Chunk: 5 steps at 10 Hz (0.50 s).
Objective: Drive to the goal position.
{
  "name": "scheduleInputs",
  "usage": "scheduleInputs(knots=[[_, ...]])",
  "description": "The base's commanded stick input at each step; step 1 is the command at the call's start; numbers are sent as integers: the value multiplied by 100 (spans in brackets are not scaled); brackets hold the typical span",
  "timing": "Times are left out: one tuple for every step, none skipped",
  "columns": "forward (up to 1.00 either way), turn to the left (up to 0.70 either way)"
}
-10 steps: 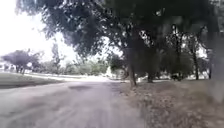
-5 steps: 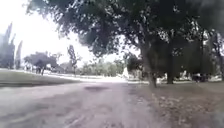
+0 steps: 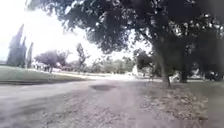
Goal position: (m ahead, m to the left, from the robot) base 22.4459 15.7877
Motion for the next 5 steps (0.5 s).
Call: scheduleInputs(knots=[[85,2],[85,-4],[85,-11],[85,-17],[85,-24]])
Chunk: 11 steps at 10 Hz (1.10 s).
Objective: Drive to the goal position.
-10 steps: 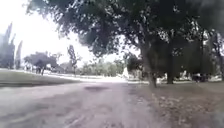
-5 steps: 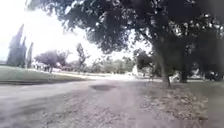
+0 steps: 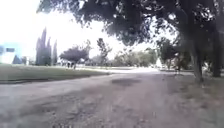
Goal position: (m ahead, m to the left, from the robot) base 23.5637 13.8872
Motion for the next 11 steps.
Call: scheduleInputs(knots=[[85,-30],[85,-28],[85,-11],[85,-6],[85,-20],[85,-34],[85,-34],[85,-34],[85,-34],[85,-34],[85,-34]])
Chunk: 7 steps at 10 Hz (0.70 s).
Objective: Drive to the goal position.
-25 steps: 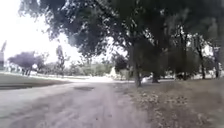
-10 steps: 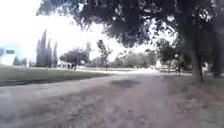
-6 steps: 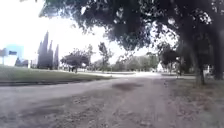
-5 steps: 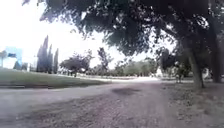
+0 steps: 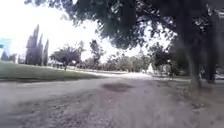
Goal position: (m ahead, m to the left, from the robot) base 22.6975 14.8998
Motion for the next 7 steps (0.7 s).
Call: scheduleInputs(knots=[[85,-34],[85,-34],[85,-20],[85,0],[85,0],[85,0],[85,-6]])
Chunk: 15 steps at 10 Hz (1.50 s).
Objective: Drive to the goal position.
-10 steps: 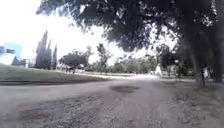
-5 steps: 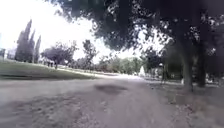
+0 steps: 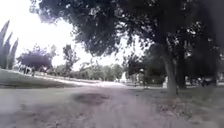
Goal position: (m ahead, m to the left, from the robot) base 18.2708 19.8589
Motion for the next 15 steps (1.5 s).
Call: scheduleInputs(knots=[[85,-34],[85,-34],[85,-34],[85,-34],[85,-24],[85,0],[85,0],[85,0],[85,0],[85,0],[85,0],[85,0],[85,0],[85,0],[85,0]])
